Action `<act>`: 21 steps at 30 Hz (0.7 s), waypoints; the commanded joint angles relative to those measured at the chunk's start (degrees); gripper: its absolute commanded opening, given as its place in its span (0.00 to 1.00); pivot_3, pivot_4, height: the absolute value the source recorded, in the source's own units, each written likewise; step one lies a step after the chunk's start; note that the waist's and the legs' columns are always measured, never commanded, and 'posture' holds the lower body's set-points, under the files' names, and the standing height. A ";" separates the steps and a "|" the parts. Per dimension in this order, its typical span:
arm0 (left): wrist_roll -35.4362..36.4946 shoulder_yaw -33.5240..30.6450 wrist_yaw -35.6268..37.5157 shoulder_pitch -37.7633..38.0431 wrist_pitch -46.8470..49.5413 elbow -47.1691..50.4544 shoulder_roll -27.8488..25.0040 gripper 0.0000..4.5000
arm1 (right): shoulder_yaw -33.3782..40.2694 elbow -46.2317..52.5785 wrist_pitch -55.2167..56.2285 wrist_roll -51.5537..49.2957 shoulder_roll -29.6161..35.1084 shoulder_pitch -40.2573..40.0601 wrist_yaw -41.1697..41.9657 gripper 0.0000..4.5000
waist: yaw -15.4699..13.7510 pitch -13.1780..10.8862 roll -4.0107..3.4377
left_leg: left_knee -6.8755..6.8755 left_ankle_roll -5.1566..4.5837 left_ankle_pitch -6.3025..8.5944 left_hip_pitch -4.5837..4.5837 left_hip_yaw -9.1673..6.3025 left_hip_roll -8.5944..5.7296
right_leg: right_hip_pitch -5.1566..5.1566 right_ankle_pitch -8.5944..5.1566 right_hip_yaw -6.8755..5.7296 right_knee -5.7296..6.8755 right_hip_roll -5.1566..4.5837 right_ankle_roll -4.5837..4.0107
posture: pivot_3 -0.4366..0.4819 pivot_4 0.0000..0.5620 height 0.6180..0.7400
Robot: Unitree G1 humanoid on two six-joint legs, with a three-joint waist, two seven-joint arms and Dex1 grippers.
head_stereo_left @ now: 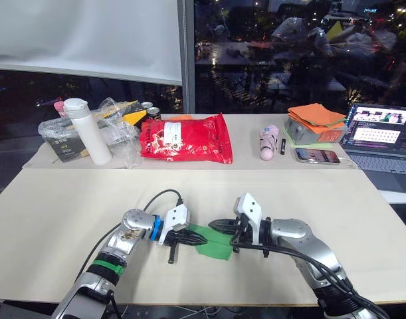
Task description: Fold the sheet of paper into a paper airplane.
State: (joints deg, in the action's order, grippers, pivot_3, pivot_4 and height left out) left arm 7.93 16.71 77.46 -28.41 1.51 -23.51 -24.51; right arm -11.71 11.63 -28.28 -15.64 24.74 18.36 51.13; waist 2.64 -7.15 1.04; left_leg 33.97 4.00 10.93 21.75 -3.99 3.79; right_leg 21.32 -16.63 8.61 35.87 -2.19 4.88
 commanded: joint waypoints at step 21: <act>3.58 -2.34 1.75 2.47 2.67 0.97 -1.71 0.00 | -1.79 9.30 -4.31 -7.96 5.76 -0.94 3.59 0.00 | -0.06 -0.04 -0.02 | -0.06 -0.02 0.02 0.16 -0.05 0.00 | 0.10 -0.06 -0.01 -0.10 0.01 -0.10 | 0.48 0.27 0.88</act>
State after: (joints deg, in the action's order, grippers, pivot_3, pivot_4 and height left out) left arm 11.62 14.42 79.40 -25.85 3.99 -22.35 -26.21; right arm -13.06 20.39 -34.88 -25.18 30.54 16.83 55.74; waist 2.58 -7.19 1.02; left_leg 33.93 3.98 10.94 21.92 -4.03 3.79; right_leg 21.44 -16.70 8.60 35.78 -2.17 4.75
